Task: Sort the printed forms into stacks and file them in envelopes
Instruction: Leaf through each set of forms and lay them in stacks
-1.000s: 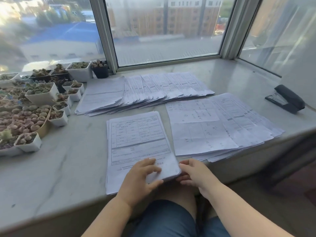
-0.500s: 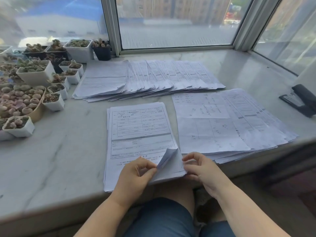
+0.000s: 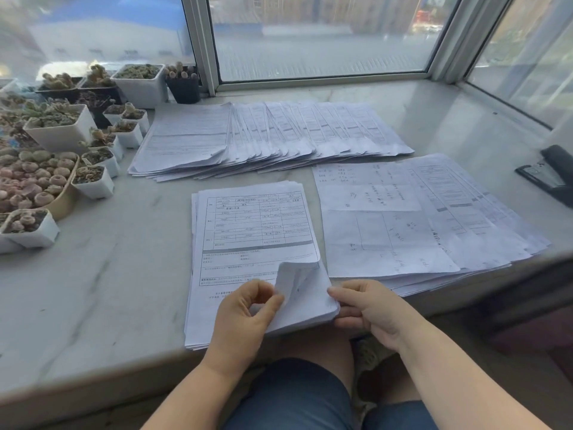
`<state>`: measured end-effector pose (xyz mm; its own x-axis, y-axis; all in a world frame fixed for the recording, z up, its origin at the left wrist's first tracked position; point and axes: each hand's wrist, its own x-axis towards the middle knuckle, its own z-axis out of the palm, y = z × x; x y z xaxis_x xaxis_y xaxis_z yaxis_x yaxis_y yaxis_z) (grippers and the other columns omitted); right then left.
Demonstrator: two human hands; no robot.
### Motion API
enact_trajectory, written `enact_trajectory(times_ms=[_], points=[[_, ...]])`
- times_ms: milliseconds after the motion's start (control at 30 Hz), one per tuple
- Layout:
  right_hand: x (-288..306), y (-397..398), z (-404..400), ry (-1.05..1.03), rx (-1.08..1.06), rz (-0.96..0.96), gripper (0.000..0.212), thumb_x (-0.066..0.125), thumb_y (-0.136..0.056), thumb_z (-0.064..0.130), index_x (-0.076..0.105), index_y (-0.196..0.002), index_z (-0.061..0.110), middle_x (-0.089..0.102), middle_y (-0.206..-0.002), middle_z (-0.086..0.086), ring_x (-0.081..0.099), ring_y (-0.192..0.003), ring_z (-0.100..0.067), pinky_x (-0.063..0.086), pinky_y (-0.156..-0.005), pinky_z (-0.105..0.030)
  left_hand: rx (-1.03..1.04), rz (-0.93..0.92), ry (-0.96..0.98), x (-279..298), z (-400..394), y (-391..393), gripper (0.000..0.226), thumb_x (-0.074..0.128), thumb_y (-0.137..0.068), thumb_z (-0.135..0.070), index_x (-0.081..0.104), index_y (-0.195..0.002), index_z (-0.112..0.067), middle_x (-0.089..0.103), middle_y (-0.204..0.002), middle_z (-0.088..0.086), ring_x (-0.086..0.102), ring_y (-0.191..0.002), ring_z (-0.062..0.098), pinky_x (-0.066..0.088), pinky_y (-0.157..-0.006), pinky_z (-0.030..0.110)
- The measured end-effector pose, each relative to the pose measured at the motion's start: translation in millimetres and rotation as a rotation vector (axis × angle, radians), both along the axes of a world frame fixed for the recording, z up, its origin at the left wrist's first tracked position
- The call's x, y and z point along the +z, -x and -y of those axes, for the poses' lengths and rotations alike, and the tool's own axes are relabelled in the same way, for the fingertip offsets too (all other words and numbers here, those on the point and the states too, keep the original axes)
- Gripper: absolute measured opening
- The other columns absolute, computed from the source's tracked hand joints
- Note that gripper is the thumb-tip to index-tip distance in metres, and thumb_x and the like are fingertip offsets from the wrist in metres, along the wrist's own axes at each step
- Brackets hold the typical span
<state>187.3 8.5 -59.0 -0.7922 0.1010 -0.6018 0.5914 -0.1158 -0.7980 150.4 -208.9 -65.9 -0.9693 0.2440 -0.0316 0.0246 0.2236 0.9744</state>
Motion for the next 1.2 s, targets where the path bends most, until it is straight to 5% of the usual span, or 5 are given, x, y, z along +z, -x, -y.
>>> enact_trajectory(times_ms=[133, 333, 600, 833, 1200], points=[[2.7, 0.2, -1.7, 0.023, -0.005, 0.045, 0.022, 0.075, -0.081, 0.015, 0.072, -0.101, 0.005, 0.075, -0.1, -0.011, 0.073, -0.084, -0.021, 0.056, -0.062, -0.025, 0.05, -0.074, 0.031, -6.8, -1.7, -2.7, 0.032, 0.067, -0.086, -0.013, 0.044, -0.096, -0.034, 0.066, -0.072, 0.002, 0.057, -0.058, 0.01, 0.043, -0.057, 0.016], [3.3, 5.3, 8.8, -0.111, -0.038, 0.052, 0.016, 0.079, -0.078, 0.018, 0.072, -0.089, 0.009, 0.075, -0.088, -0.008, 0.07, -0.072, -0.016, 0.054, -0.056, -0.022, -0.141, -0.333, 0.292, -8.4, -1.6, -5.2, 0.017, 0.081, -0.072, -0.031, 0.07, -0.085, -0.032, 0.059, -0.079, -0.018, 0.056, -0.081, 0.004, 0.04, -0.072, 0.009], [7.0, 6.9, 6.9, -0.05, -0.044, 0.078, 0.02, 0.071, -0.087, 0.024, 0.07, -0.095, 0.006, 0.075, -0.077, -0.003, 0.07, -0.062, -0.013, 0.054, -0.053, -0.024, -0.127, -0.267, 0.219, -6.3, 1.9, -2.8, 0.017, 0.061, -0.082, -0.023, 0.066, -0.067, -0.017, 0.059, -0.066, -0.009, 0.055, -0.072, 0.009, 0.04, -0.078, 0.018], [9.1, 7.7, 4.3, -0.018, -0.043, 0.109, 0.019, 0.074, -0.083, 0.014, 0.068, -0.098, 0.006, 0.074, -0.075, -0.005, 0.068, -0.056, -0.013, 0.054, -0.052, -0.024, 0.013, -0.146, 0.189, -10.5, -0.9, -0.5, 0.028, 0.076, -0.077, -0.01, 0.061, -0.057, -0.023, 0.061, -0.063, -0.004, 0.055, -0.063, 0.012, 0.042, -0.061, 0.022], [10.3, 6.7, 8.6, -0.086, -0.023, 0.085, 0.018, 0.076, -0.083, 0.02, 0.07, -0.094, 0.008, 0.073, -0.088, -0.009, 0.067, -0.06, -0.011, 0.053, -0.053, -0.022, 0.049, -0.116, 0.104, -10.4, -9.5, -2.0, 0.034, 0.067, -0.086, -0.024, 0.052, -0.057, -0.014, 0.045, -0.052, -0.009, 0.042, -0.054, 0.005, 0.032, -0.054, 0.018]])
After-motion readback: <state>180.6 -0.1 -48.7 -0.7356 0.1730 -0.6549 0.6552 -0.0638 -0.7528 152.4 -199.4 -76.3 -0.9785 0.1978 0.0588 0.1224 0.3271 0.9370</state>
